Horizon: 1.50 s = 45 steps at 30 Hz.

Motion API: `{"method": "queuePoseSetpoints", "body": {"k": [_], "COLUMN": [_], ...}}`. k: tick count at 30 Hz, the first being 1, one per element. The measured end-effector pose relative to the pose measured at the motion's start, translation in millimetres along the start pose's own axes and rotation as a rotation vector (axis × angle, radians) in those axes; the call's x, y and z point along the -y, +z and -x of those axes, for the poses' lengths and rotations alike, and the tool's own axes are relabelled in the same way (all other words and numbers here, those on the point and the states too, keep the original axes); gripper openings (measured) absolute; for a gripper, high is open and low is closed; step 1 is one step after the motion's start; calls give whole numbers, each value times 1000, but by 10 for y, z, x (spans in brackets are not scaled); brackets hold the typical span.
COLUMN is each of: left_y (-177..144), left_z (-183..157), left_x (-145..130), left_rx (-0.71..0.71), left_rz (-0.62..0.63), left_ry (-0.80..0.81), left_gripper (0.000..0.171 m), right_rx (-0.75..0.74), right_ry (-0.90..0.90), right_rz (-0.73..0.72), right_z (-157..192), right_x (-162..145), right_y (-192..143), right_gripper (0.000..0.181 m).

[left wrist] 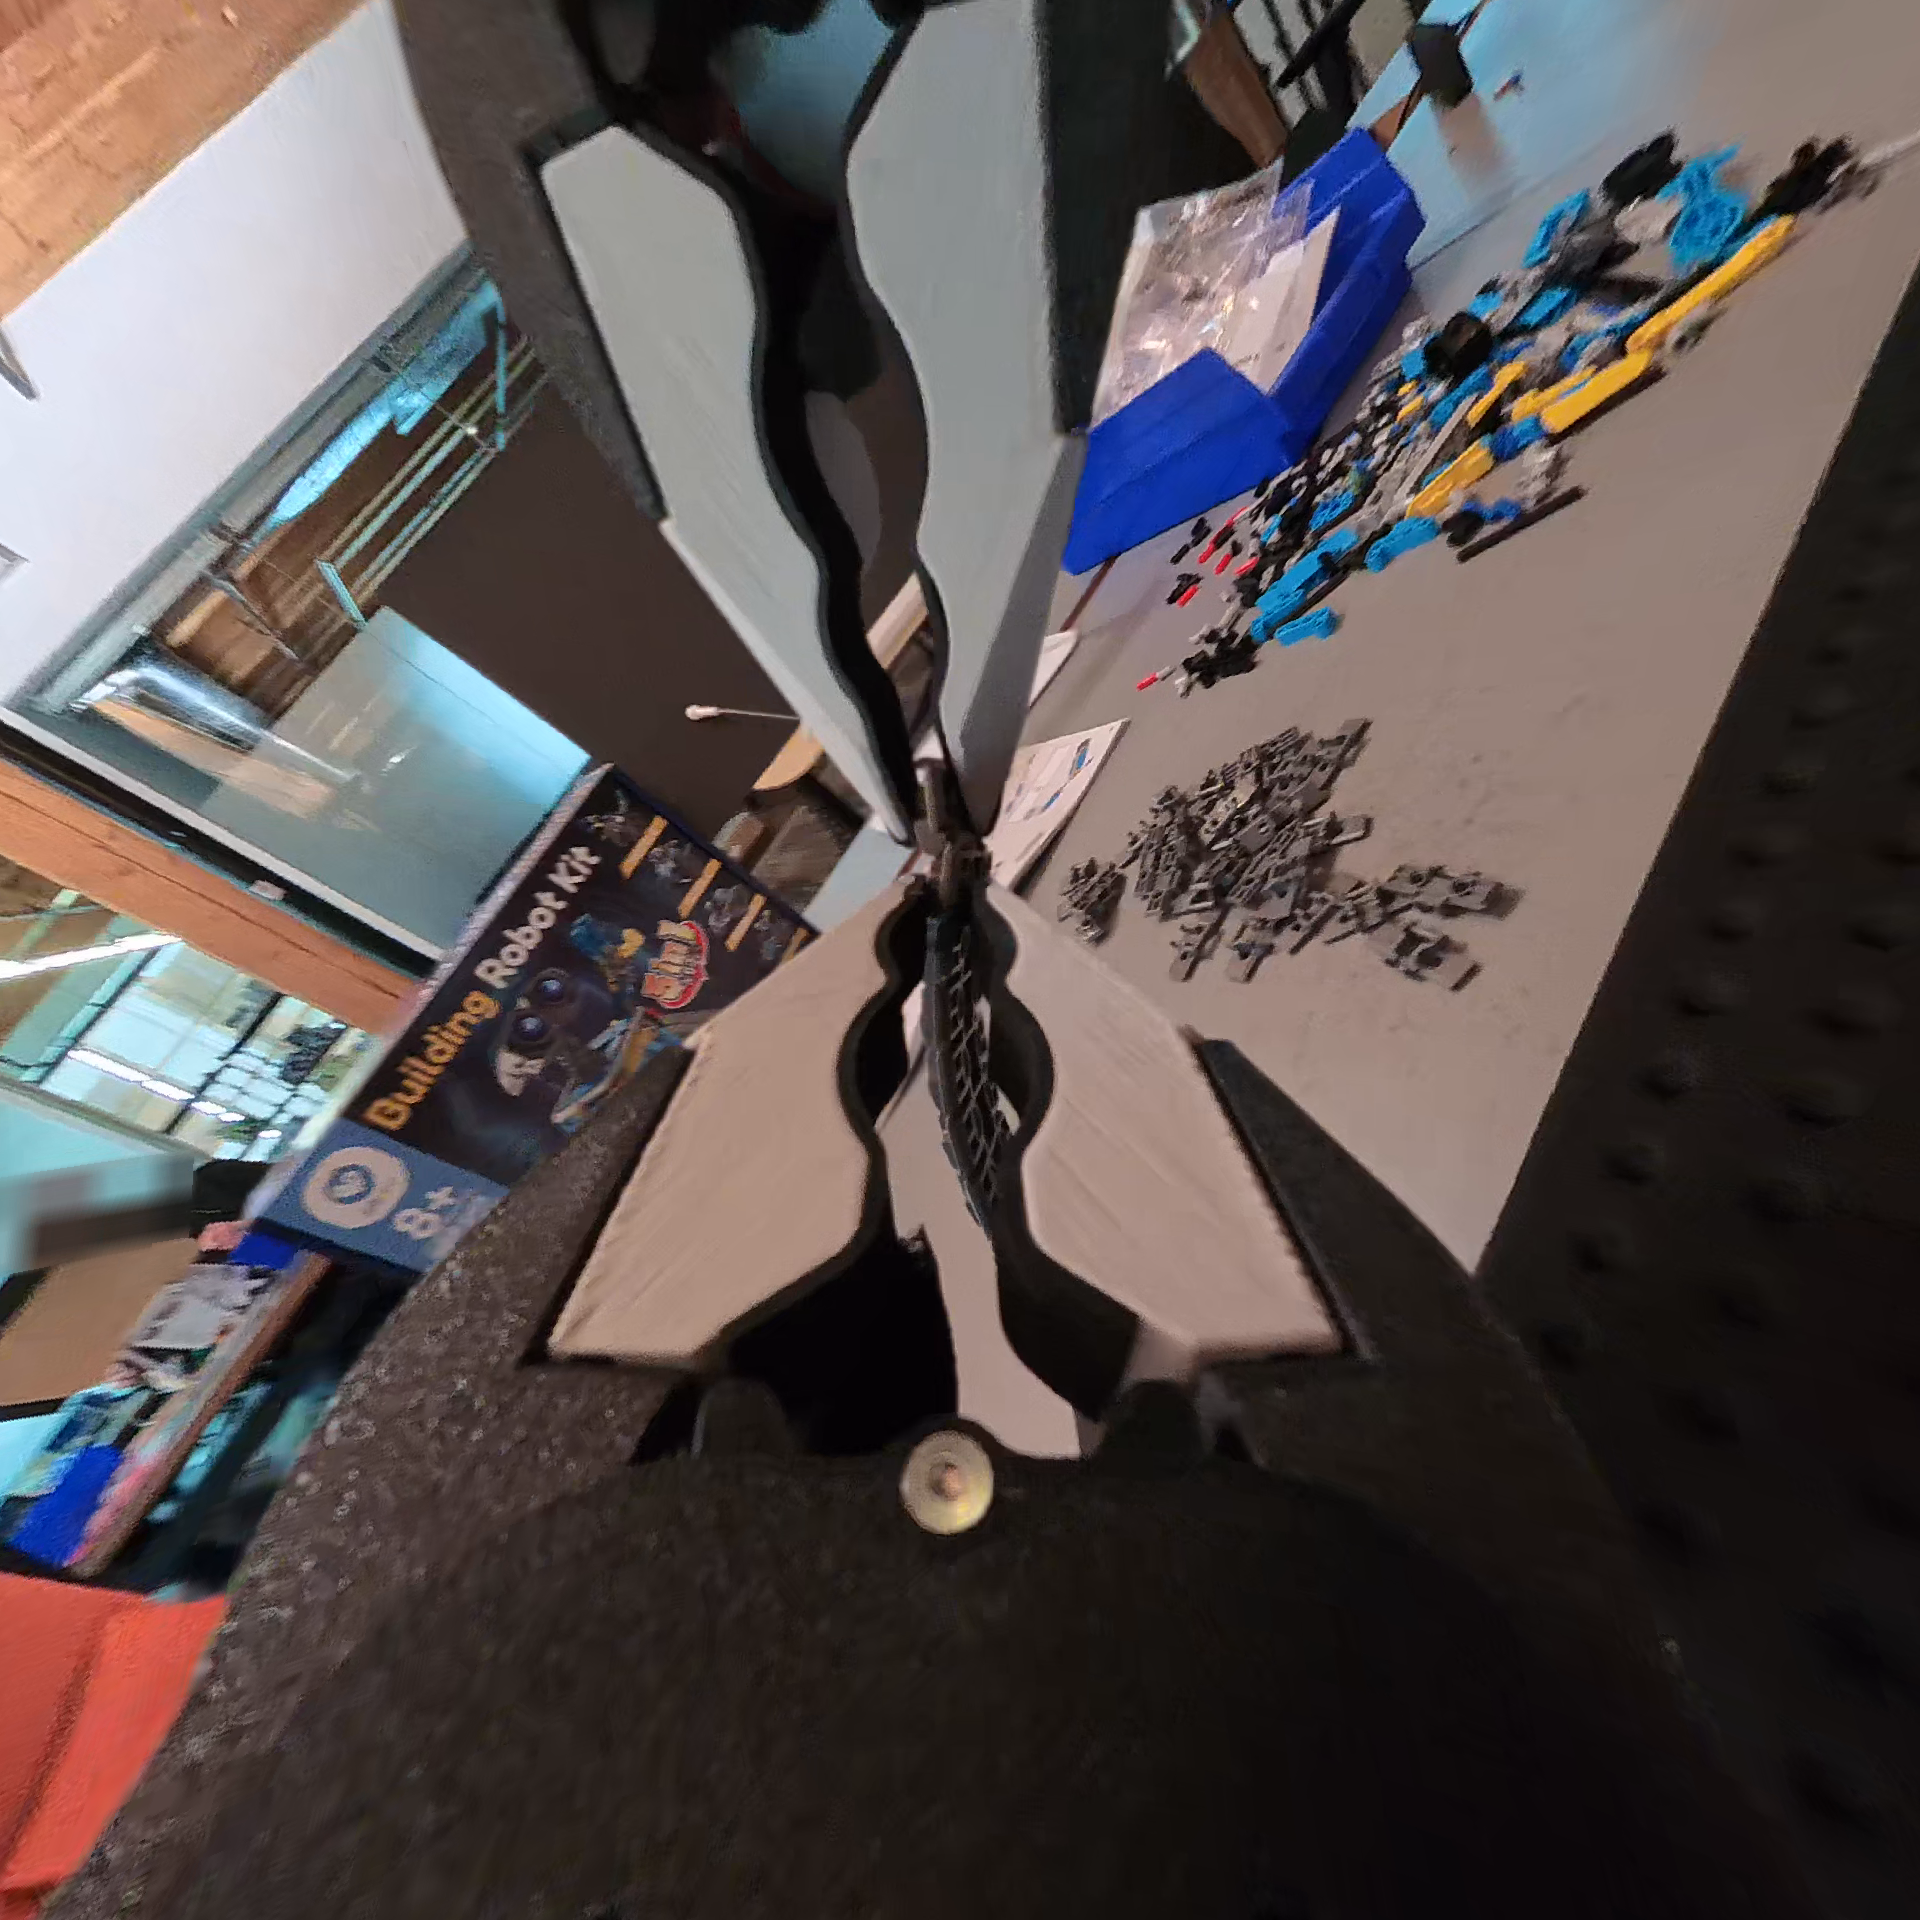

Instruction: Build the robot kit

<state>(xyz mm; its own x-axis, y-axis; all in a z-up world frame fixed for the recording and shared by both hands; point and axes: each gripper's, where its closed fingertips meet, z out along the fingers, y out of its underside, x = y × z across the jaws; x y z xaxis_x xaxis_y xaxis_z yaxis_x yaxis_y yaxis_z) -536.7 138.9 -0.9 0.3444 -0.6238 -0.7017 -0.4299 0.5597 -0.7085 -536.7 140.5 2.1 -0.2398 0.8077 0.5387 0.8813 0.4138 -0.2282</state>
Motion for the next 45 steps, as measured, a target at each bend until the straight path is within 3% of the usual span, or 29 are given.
{"method": "queuePoseSetpoints", "body": {"k": [8, 13, 16, 23, 34, 38, 45], "left_y": [-27, -21, -30, -33, 31, 81, 61], "left_z": [14, 35, -4, 42, -21, -68, -98], "left_x": [102, 81, 110, 122, 46, 52, 75], "left_rx": [-34, -88, -141, -134, -297, -258, -247], "left_rz": [-57, -69, -105, -103, -93, -61, -92], "left_ry": [-106, -230, -291, -332, -715, -488, -390], "left_gripper": [6, 6, 6, 6, 5, 7, 9], "right_rx": [69, 92, 39, 39, 67, 118, 160], "right_ry": [186, 232, 220, 271, 375, 363, 318], "right_rz": [-208, -253, -248, -232, -246, -220, -174], "right_z": [44, 96, 52, 4, 60, 91, 124], "right_x": [71, 98, 88, 92, 32, -30, -26], "right_y": [-91, -82, -33, -49, 45, 32, 13], "right_gripper": [10, 29, 15, 10, 7, 8, 8]}}
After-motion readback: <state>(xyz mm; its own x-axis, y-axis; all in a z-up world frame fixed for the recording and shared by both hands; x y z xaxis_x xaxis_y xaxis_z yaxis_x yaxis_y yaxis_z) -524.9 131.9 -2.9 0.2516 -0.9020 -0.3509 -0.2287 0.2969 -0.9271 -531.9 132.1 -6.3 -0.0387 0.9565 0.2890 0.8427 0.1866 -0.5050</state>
